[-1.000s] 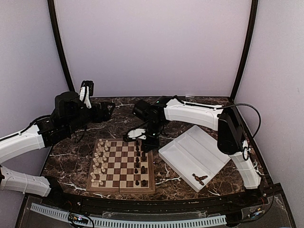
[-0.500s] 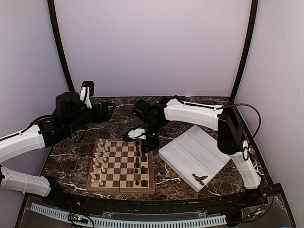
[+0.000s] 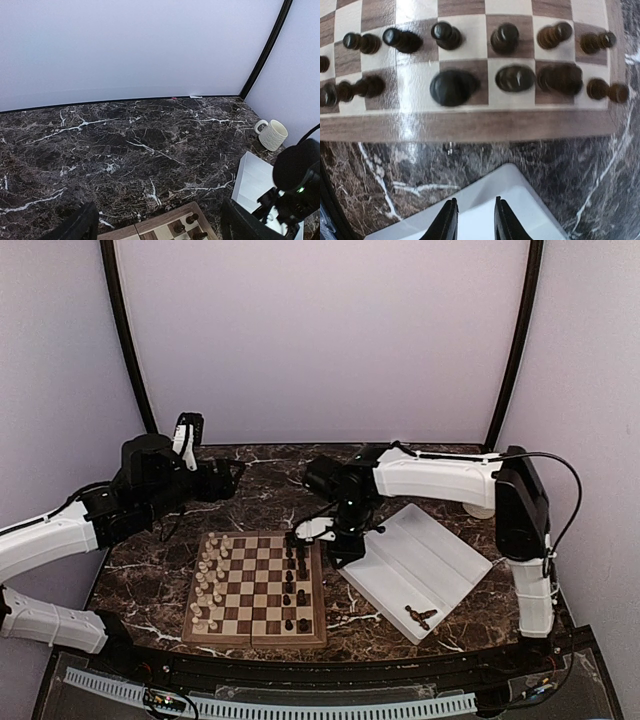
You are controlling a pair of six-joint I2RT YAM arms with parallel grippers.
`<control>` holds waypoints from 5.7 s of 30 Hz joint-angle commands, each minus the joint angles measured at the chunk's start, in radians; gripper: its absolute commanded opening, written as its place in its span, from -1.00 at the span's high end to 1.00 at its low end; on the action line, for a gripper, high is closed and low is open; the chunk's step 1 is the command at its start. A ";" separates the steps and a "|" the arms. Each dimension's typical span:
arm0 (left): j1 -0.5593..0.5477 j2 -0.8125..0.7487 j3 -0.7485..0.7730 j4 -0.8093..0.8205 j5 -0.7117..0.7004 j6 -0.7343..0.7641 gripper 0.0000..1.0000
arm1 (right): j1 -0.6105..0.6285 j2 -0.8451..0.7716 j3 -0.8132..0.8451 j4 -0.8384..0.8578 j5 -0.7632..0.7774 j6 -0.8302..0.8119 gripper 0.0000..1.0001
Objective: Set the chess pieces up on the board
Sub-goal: Place the bishop on c8, then pick up the chess pile from the storage box, then pick up the pawn from the storage box, then place the pawn at g7.
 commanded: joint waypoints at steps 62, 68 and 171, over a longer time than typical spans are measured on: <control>0.011 0.315 0.223 -0.005 0.446 -0.047 -0.51 | -0.154 -0.578 -0.699 0.255 -0.066 0.048 0.83; -0.008 0.463 0.275 0.031 0.676 -0.136 -0.40 | -0.237 -0.606 -0.658 0.335 -0.204 0.043 0.85; -0.463 0.425 0.077 -0.373 0.297 0.356 0.85 | -0.298 -0.519 -0.662 0.333 -0.314 0.059 0.83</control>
